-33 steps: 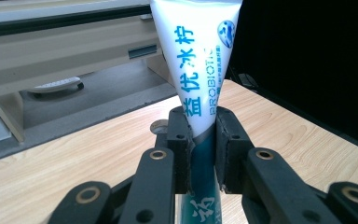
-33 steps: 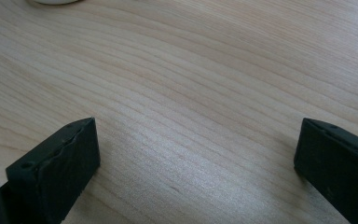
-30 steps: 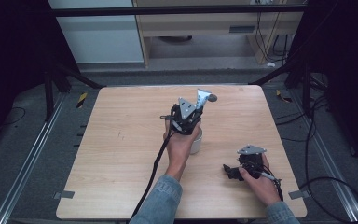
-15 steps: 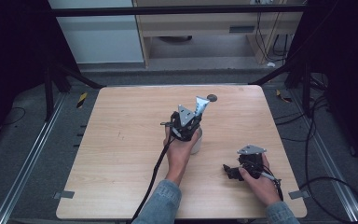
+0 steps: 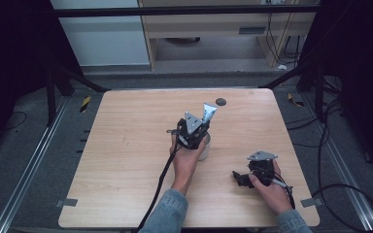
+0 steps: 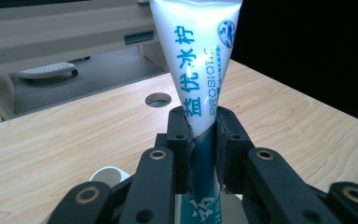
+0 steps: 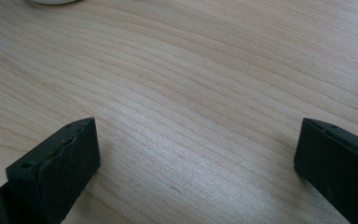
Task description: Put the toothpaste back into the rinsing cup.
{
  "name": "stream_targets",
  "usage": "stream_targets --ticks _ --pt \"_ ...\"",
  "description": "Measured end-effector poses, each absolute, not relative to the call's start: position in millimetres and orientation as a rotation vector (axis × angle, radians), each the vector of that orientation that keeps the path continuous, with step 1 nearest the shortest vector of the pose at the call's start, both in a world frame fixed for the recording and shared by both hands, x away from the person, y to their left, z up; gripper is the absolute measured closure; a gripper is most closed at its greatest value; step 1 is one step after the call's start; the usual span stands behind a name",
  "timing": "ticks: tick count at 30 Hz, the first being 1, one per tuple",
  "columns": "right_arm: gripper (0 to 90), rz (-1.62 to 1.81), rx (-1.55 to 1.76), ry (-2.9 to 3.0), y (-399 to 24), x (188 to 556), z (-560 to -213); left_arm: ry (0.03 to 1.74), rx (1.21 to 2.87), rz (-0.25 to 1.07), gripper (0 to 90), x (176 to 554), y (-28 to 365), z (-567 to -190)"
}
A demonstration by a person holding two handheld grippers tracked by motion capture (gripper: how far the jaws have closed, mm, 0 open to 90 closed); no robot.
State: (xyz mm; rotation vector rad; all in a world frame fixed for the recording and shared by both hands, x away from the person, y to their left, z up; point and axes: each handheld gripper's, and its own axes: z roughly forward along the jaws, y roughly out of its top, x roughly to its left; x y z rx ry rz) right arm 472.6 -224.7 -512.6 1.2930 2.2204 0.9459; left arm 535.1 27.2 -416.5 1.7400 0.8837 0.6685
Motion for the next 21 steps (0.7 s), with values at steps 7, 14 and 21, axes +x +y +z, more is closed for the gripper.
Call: stream_targets --ticks 7,14,21 --pt "0.4 0.945 1.290 2.221 -224.8 472.7 -512.6 0.884 1.751 0.666 77.4 533.8 27.6 -420.6" --pt "0.4 0.943 1.292 2.220 -224.8 472.6 -512.8 0.881 1.764 0.668 77.4 533.0 26.1 -423.0" --pt "0.4 0.943 1.289 2.221 -224.9 472.7 -512.8 0.881 1.768 0.662 77.3 532.3 26.5 -424.4"
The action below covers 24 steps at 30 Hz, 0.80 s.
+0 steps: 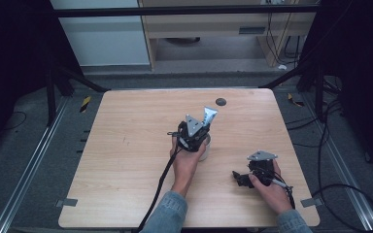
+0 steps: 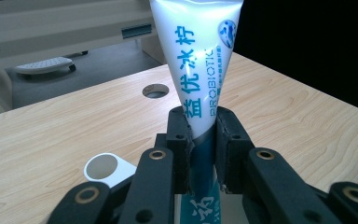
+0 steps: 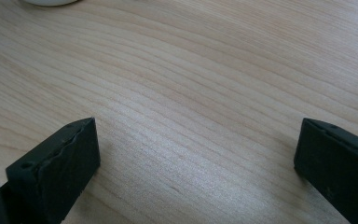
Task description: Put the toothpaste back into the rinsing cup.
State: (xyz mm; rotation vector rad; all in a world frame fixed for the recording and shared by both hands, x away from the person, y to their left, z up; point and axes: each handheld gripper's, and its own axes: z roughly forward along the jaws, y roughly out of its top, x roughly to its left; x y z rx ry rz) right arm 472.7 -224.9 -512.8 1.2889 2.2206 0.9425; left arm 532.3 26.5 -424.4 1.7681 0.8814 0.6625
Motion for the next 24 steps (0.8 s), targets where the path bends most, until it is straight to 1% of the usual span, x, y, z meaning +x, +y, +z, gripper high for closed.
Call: stream_targets --ticks 24 --pt "0.4 0.942 1.291 2.221 -224.8 472.7 -512.8 0.909 1.774 0.647 77.0 530.0 29.9 -429.4"
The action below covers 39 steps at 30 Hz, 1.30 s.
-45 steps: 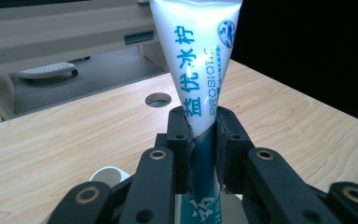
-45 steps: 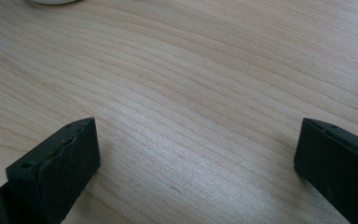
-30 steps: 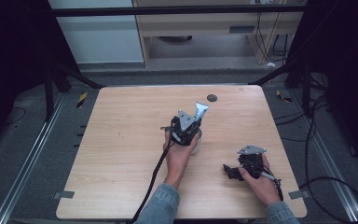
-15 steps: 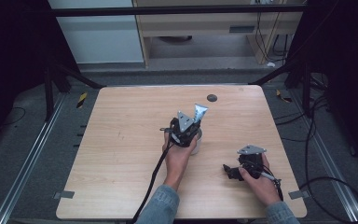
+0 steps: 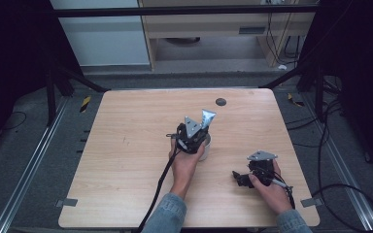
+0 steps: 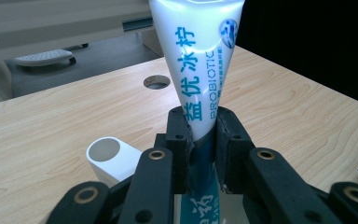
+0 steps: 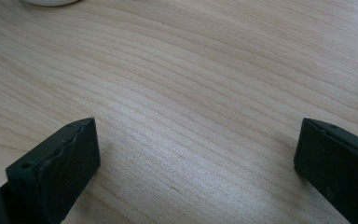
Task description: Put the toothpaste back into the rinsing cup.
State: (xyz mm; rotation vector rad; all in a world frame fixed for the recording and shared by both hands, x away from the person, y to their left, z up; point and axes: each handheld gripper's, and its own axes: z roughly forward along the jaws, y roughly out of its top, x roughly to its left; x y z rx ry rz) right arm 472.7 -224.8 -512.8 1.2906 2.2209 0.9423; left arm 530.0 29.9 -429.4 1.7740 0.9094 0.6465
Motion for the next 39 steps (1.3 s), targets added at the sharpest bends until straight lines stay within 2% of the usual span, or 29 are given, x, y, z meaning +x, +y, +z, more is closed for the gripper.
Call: stream_targets --ticks 23,39 --pt "0.4 0.942 1.289 2.221 -224.8 472.7 -512.8 0.953 1.814 0.628 75.2 527.4 30.0 -423.2" --pt "0.4 0.943 1.294 2.221 -224.7 472.6 -512.6 0.955 1.832 0.623 69.9 528.7 29.3 -420.1"
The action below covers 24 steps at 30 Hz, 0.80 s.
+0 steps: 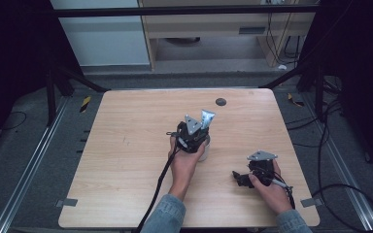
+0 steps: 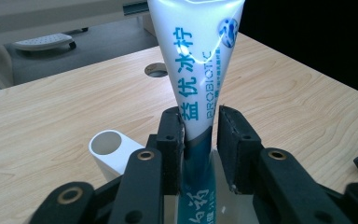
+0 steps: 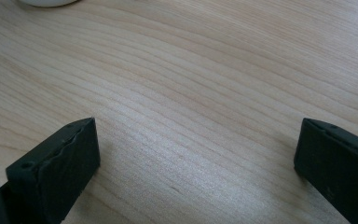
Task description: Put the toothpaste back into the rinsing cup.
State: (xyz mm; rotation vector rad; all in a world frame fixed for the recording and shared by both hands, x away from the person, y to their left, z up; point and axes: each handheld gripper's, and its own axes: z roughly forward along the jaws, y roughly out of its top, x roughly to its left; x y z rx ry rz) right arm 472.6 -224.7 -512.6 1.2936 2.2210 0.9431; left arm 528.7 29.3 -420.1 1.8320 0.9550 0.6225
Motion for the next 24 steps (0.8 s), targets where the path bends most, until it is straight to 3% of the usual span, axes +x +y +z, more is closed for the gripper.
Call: stream_targets --ticks 24 --pt "0.4 0.942 1.288 2.221 -224.9 472.8 -512.8 0.968 1.830 0.660 63.5 527.8 38.5 -416.9"
